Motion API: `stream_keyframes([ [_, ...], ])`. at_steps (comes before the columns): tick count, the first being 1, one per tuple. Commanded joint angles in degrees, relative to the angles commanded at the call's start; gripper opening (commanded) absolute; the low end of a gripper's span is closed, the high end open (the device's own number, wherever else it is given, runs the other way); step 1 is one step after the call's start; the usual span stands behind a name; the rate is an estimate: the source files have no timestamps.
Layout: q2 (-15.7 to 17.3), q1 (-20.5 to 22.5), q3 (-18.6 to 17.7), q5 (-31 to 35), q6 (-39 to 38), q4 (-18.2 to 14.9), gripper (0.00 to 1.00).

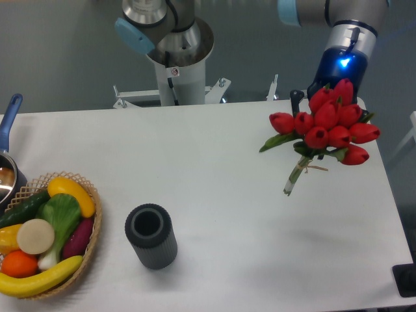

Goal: Place the flowers on the table
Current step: 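Carry the red tulip bouquet in the gripper toward the table center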

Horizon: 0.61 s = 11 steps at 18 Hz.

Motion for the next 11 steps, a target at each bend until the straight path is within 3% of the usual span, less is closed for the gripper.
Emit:
stream_keyframes([
  [5,0.97,-5.53,-0.61,16.87,0.09,-0.18,0.36],
  [11,-0.87,-11.16,-0.44,30.41,0.26,-0.18,0.36],
])
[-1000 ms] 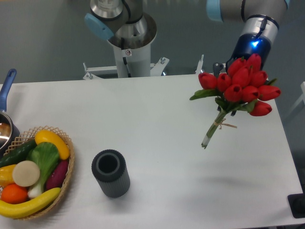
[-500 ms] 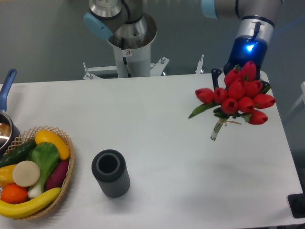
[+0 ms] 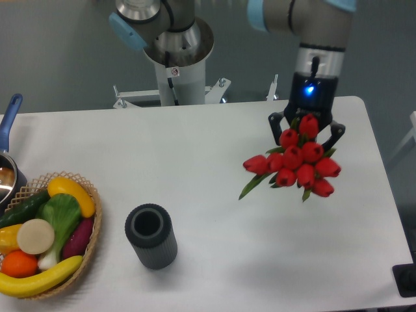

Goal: Place the flowers on the table
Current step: 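Carry the red tulip bouquet in the gripper toward the table center, then lower the held tulips down onto the table surface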

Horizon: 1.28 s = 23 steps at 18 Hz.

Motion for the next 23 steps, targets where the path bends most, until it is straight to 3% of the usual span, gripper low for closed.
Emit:
stream_keyframes([
  [3,-2.37,-4.57,0.09,12.21,0.09,-0.09,0.36],
  [12,-11.77,-14.51,0.7,38.33,0.09,-0.35,0.36],
  [23,-18.72,-15.66,0.53,38.35,-0.26,-0.35,0.37],
])
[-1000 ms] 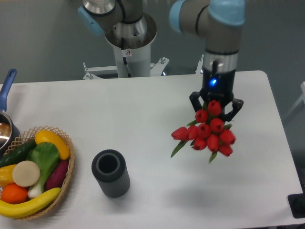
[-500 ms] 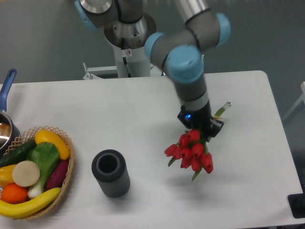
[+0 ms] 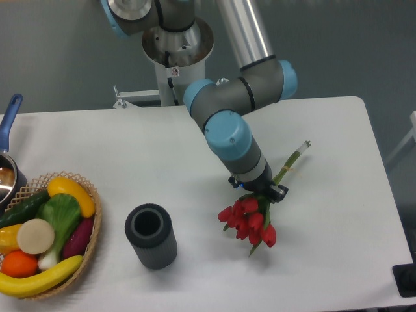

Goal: Place the flowers on the table
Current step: 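Lower the held tulips down onto the table surface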

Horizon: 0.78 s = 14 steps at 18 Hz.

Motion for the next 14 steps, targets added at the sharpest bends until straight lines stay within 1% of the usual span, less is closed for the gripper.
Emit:
stream_keyframes([
  [4,-1.23,0.0,0.0,-0.18,0.09,0.09,0.38],
  [5,-1.24,0.0,0.0,-0.18,0.09,0.09,0.39],
  [6,-1.24,0.0,0.0,-0.18,0.09,0.09,0.43],
  [7,-1.5,0.0,0.0,-0.09,0.0,0.09,0.6],
  [8,-1.93,0.0,0.17,0.0,0.0,0.17,0.69],
  [10,-2.03,0.09,0.26,0.0,0.09,0.35,0.92],
  [11,-1.77,0.09,0.09,0.0,0.09,0.35,1.0],
  [13,-0.8,-0.09,-0.44,0.09,0.17,0.35,1.0],
  [14,0.94,0.0,-0.53,-0.35,0.52,0.44,1.0],
])
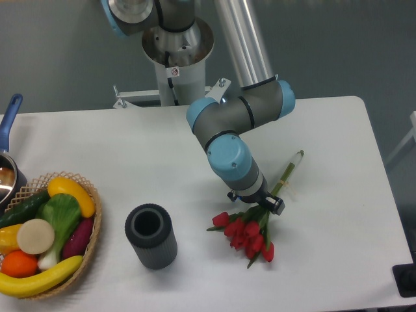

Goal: Place the flowers on the table
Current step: 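Lower the held tulips down onto the table surface, then open the gripper to release the tulip stems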

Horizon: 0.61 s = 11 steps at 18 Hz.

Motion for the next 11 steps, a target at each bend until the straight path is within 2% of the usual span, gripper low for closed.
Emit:
stream_keyframes([
  [2,2.91,0.53,0.17,-1.84,1.23,0.09,1.0],
  [7,6.16,3.95,3.42,-7.81,1.32,0.18,1.0],
  [11,12.31,10.35,2.9,-18.44,2.72,-1.31,1.0],
])
